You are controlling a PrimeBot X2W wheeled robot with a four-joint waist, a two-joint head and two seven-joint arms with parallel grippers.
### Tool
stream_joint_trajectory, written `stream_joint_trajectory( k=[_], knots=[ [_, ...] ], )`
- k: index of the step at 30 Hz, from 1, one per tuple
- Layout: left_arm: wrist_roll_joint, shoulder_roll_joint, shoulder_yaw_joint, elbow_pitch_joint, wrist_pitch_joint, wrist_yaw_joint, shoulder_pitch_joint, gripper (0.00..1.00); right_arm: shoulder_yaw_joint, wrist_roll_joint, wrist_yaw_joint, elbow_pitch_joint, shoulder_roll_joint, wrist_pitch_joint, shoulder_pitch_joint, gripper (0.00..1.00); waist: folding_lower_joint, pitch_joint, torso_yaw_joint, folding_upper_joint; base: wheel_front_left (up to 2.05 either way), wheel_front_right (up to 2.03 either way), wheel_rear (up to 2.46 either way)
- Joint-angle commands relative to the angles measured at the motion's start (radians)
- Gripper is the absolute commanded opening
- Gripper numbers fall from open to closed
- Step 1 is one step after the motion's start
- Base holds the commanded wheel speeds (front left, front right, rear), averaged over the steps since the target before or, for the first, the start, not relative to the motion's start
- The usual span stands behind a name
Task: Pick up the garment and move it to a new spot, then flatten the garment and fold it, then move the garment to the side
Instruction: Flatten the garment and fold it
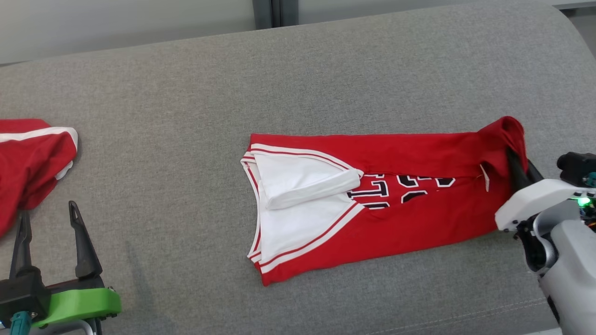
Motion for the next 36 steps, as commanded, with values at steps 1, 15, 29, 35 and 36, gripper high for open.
stream_joint_trajectory(
  k=[1, 15, 29, 35, 36],
  knots=[
    [-0.017, 0.000, 0.005, 0.000, 0.000, 0.005, 0.013, 1.00, 0.013, 0.011, -0.001, -0.029, 0.016, 0.006, 0.022, 0.00, 0.0000, -0.003, -0.001, 0.0000, 0.00, 0.00, 0.00],
    [-0.005, 0.000, -0.008, 0.003, 0.000, 0.004, -0.026, 1.00, 0.194, -0.009, -0.001, -0.331, 0.232, 0.111, 0.036, 0.00, 0.0000, 0.016, 0.021, 0.0000, 0.00, 0.00, 0.00],
    [-0.006, 0.001, -0.030, 0.018, 0.000, -0.004, -0.073, 1.00, 0.365, 0.047, 0.000, -0.272, 0.319, 0.086, -0.053, 0.00, 0.0000, 0.055, 0.080, 0.0000, 0.00, 0.00, 0.00],
    [-0.009, 0.001, -0.036, 0.026, 0.000, -0.003, -0.087, 1.00, 0.458, 0.121, -0.001, -0.219, 0.318, 0.049, -0.072, 0.00, 0.0000, 0.070, 0.091, 0.0000, 0.00, 0.00, 0.00],
    [-0.009, 0.001, -0.035, 0.028, 0.000, -0.004, -0.089, 1.00, 0.464, 0.128, -0.001, -0.203, 0.317, 0.044, -0.076, 0.00, 0.0000, 0.072, 0.091, 0.0000, 0.00, 0.00, 0.00]
  ],
)
